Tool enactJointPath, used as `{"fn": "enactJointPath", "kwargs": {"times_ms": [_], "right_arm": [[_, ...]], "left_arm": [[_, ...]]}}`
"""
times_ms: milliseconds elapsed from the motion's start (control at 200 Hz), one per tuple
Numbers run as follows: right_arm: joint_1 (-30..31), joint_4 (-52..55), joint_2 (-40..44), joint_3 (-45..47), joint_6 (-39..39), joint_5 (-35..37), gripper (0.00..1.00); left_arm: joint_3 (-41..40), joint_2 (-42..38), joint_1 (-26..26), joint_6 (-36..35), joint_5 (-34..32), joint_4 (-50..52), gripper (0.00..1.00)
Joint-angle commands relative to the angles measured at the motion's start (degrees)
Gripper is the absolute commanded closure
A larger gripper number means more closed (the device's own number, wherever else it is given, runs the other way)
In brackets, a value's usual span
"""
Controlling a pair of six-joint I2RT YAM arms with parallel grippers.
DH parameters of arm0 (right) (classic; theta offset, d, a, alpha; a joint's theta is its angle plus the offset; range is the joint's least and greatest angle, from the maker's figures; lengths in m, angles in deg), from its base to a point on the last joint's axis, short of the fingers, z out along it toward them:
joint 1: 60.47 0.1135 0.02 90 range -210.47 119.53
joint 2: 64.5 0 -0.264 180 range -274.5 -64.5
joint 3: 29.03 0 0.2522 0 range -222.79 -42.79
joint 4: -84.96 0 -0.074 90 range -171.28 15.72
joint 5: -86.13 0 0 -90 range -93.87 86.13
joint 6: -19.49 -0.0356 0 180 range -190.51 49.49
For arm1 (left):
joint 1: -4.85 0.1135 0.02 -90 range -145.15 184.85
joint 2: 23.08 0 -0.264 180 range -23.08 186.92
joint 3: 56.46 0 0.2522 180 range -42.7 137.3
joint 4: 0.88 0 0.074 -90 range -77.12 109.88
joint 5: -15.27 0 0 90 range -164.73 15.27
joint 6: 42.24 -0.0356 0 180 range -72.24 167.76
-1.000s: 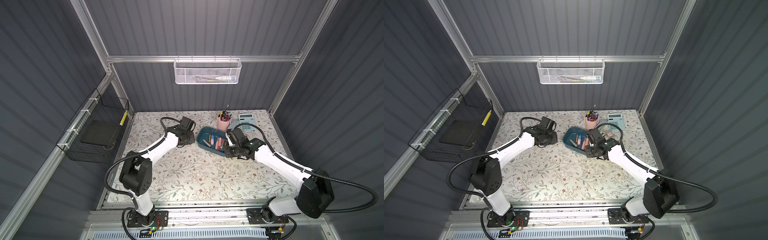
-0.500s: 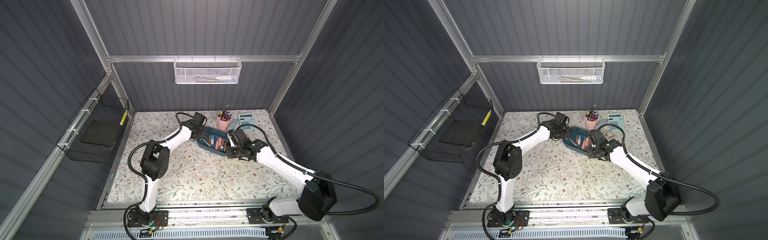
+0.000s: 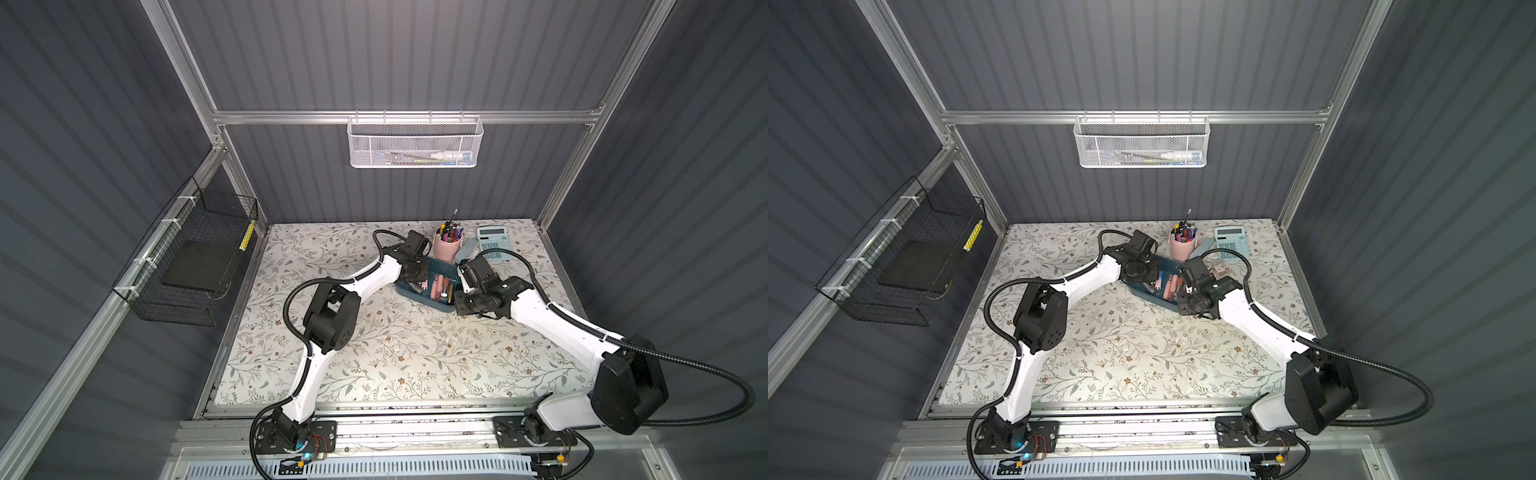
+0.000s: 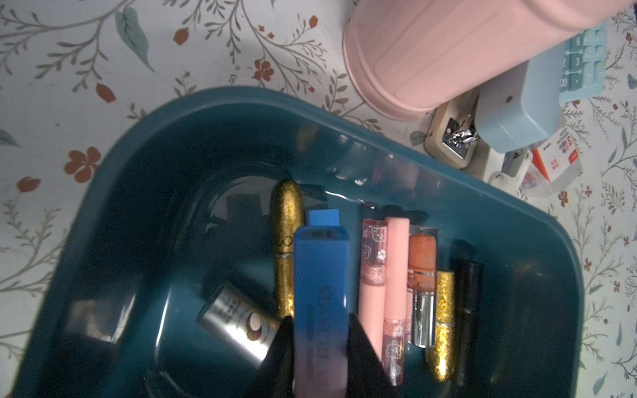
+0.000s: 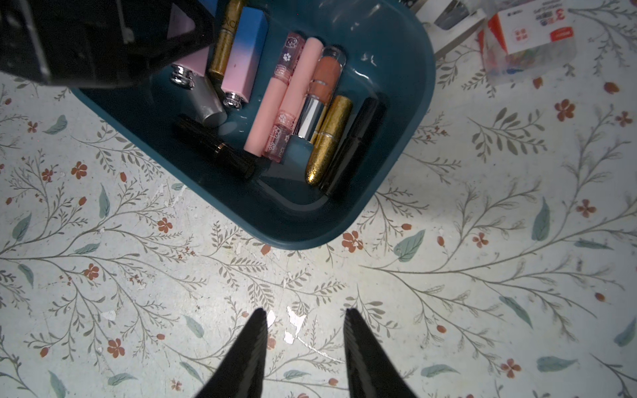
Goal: Put the lipstick into the storage box
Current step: Place the lipstick in the storage box, then reset both arms
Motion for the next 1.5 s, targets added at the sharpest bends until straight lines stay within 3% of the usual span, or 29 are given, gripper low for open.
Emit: {"fn": "enactJointPath", "kwargs": {"times_ms": [0, 170, 305, 560, 650, 741, 926, 996, 1166, 1301, 1386, 1496], "right_arm": [[-0.2, 0.0, -0.8, -0.7, 0.6, -0.1, 0.59], [-0.3, -0.5, -0.9, -0.7, 0.9, -0.4, 0.56], [-0.3, -0.5, 0.5, -0.6, 1.4, -0.5, 0.51], [-0.4, -0.8, 5.6, -0.1, 2.1, -0.3, 0.44], [-0.4, -0.8, 7.5, -0.1, 2.2, 1.1, 0.37], [-0.4, -0.4, 10.1, -0.1, 2.4, 3.7, 0.31], [-0.9, -1.5, 16.8, 0.9, 3.2, 7.2, 0.26], [-1.1, -2.9, 20.2, 2.6, 2.8, 10.2, 0.24], [-1.6, -16.7, 28.6, 14.4, 5.7, 19.7, 0.21], [-2.0, -31.7, 32.2, 25.7, 11.7, 21.3, 0.19], [-2.5, -39.7, 32.2, 30.9, 13.6, 23.7, 0.18], [-5.2, -49.6, 29.1, 36.3, 14.6, 26.0, 0.16]], "left_arm": [[1.5, 1.7, 0.0, -0.7, 0.5, 0.6, 0.65], [0.4, 1.0, -0.2, -1.3, 0.0, -0.1, 0.33], [-0.8, -0.5, -0.4, -1.4, -1.9, -0.4, 0.01], [-6.9, -10.4, -1.8, -2.8, -6.3, -1.0, 0.0], [-10.6, -16.4, -1.9, -3.8, -9.6, -0.6, 0.0], [-15.3, -22.7, -1.9, -6.1, -16.4, -0.4, 0.0], [-26.4, -33.5, -1.7, -12.8, -33.8, -0.2, 0.0], [-32.8, -37.6, -0.5, -13.8, -37.5, -1.4, 0.0], [-51.6, -52.7, 5.9, -15.0, -41.9, -13.3, 0.0], [-67.9, -63.2, 8.9, -23.7, -45.2, -32.5, 0.0], [-72.4, -62.3, 10.3, -28.7, -47.2, -41.9, 0.0], [-74.5, -54.3, 13.3, -32.0, -49.8, -49.9, 0.0]]}}
